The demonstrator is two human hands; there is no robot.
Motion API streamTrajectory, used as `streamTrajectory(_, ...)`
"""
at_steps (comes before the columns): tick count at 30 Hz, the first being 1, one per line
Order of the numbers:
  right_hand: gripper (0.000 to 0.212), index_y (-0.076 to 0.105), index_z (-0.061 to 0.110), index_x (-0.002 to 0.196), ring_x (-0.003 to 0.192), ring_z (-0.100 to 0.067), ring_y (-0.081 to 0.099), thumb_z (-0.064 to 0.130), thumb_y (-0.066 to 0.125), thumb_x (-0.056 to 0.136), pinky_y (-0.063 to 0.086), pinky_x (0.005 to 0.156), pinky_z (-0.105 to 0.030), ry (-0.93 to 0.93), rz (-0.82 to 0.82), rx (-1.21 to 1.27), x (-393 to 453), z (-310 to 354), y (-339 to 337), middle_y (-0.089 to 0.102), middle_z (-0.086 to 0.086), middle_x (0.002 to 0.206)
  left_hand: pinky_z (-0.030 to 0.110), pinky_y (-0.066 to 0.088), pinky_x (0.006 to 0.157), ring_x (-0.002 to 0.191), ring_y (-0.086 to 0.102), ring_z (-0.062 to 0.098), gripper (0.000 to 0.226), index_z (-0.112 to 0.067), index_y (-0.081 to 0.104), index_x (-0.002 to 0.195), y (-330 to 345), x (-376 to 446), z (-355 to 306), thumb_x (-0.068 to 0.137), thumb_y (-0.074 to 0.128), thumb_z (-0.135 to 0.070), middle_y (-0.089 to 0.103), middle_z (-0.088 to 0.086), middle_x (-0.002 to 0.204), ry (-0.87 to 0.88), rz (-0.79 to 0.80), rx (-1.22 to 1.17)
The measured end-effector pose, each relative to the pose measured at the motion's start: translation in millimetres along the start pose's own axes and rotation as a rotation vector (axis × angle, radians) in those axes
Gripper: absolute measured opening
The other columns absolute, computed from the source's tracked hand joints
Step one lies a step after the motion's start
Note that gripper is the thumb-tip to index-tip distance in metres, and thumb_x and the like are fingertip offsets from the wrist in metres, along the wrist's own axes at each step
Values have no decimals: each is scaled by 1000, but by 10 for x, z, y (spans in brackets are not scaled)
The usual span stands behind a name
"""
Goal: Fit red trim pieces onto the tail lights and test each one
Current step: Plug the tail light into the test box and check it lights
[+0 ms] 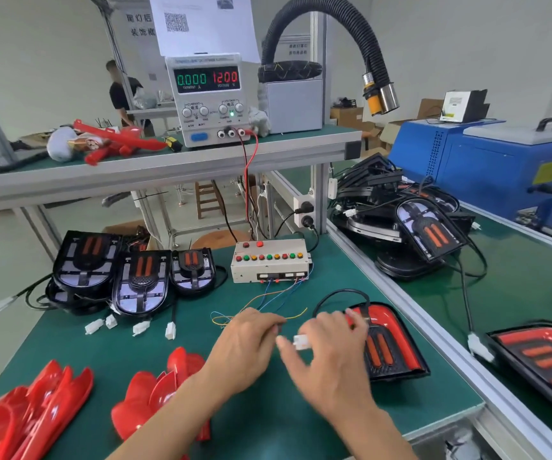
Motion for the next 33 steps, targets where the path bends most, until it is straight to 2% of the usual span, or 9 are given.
streamTrajectory(3, 36, 57, 13, 76, 78, -25, 47, 40, 58, 99, 42, 79, -39, 40, -17, 95, 195, -323, -503, 52, 0, 77, 35, 49, 74, 74, 57, 19, 18, -15, 68, 89, 105, -32, -149, 100, 55, -22, 66, -2, 75, -166, 35, -134)
streamTrajectory(6, 34, 66, 17, 89, 96, -15, 46, 46, 50, 98, 32, 87, -26, 314, 39, 73, 129, -990, -957, 57, 3, 96, 41, 52, 72, 69, 58, 27, 29, -13, 62, 80, 352, -101, -319, 99, 51, -33, 65, 7, 72, -323, 176, -250)
streamTrajectory(10, 26, 74, 26, 101, 95, -28, 55, 43, 55, 98, 40, 86, -39, 710, 172, 23, -373, -1583, -1254, 56, -5, 98, 41, 58, 76, 71, 67, 25, 35, -12, 63, 80, 741, -215, -440, 97, 51, -40, 71, 5, 75, -481, 286, -321)
streamTrajectory(13, 10, 68, 39, 90, 92, -25, 59, 33, 66, 96, 40, 84, -35, 770, 243, 125, -699, -1443, -1274, 69, -2, 102, 40, 63, 73, 62, 69, 19, 30, -9, 66, 91, 1054, -276, -530, 100, 56, -36, 72, 6, 78, -661, 345, -583)
streamTrajectory(18, 34, 72, 32, 112, 89, -6, 63, 35, 85, 81, 46, 76, -25, 649, 392, 120, -1118, -878, -859, 66, 8, 99, 30, 62, 62, 70, 77, 26, 38, -5, 64, 96, 1267, -274, -586, 102, 55, -42, 75, 15, 79, -932, 355, -816)
streamTrajectory(24, 19, 77, 33, 112, 83, -2, 63, 34, 71, 94, 42, 77, -9, 897, 230, 297, -1166, -739, -540, 72, 14, 107, 29, 56, 55, 55, 69, 24, 47, 4, 63, 102, 1400, -205, -687, 96, 66, -43, 74, 17, 75, -1023, 509, -845)
streamTrajectory(27, 16, 77, 33, 107, 94, -16, 73, 27, 67, 95, 56, 90, -34, 1183, 253, 478, -1194, -913, -445, 79, 4, 104, 28, 53, 52, 52, 64, 25, 46, 4, 62, 103, 1475, -145, -766, 92, 71, -40, 68, 16, 69, -1040, 553, -878)
streamTrajectory(30, 13, 76, 25, 100, 80, -12, 77, 17, 66, 97, 60, 66, -28, 1282, 220, 701, -1166, -953, -434, 80, 4, 84, 29, 55, 53, 51, 63, 25, 38, 0, 62, 100, 1479, -87, -786, 87, 67, -35, 66, 11, 65, -1033, 522, -806)
streamTrajectory(33, 20, 73, 31, 79, 81, -5, 75, 21, 69, 95, 51, 63, -17, 1216, 316, 762, -1153, -908, -441, 79, 11, 81, 31, 56, 53, 50, 62, 28, 34, 0, 59, 96, 1474, -75, -772, 87, 61, -33, 66, 15, 66, -1013, 507, -784)
Point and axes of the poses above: each hand's wrist, its own x-axis towards the middle knuckle, its own y-axis out of the palm, z = x × y, the point moved 7 cm from there along x, towards the middle knuckle
